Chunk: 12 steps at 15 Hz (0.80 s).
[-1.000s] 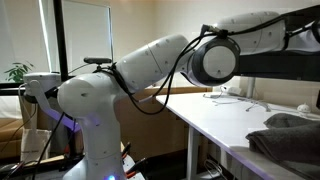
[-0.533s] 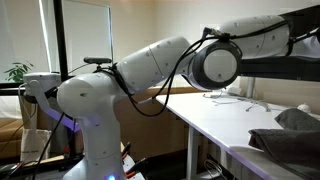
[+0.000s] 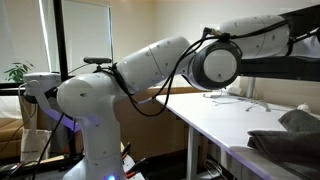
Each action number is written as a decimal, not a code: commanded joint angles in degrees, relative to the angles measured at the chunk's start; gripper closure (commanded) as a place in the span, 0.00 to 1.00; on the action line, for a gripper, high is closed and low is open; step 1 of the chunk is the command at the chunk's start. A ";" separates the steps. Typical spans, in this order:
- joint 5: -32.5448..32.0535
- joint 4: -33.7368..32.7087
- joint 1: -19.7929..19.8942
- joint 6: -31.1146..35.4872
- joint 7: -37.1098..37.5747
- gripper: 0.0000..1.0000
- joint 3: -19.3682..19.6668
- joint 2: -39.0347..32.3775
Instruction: Slide the grey towel across the table.
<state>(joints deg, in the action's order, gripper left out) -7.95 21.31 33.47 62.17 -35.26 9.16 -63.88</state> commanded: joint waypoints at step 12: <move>-3.06 1.65 -18.18 -9.86 -9.69 0.96 -2.07 2.40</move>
<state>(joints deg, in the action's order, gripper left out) -9.54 21.22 17.45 54.26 -41.53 7.91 -63.74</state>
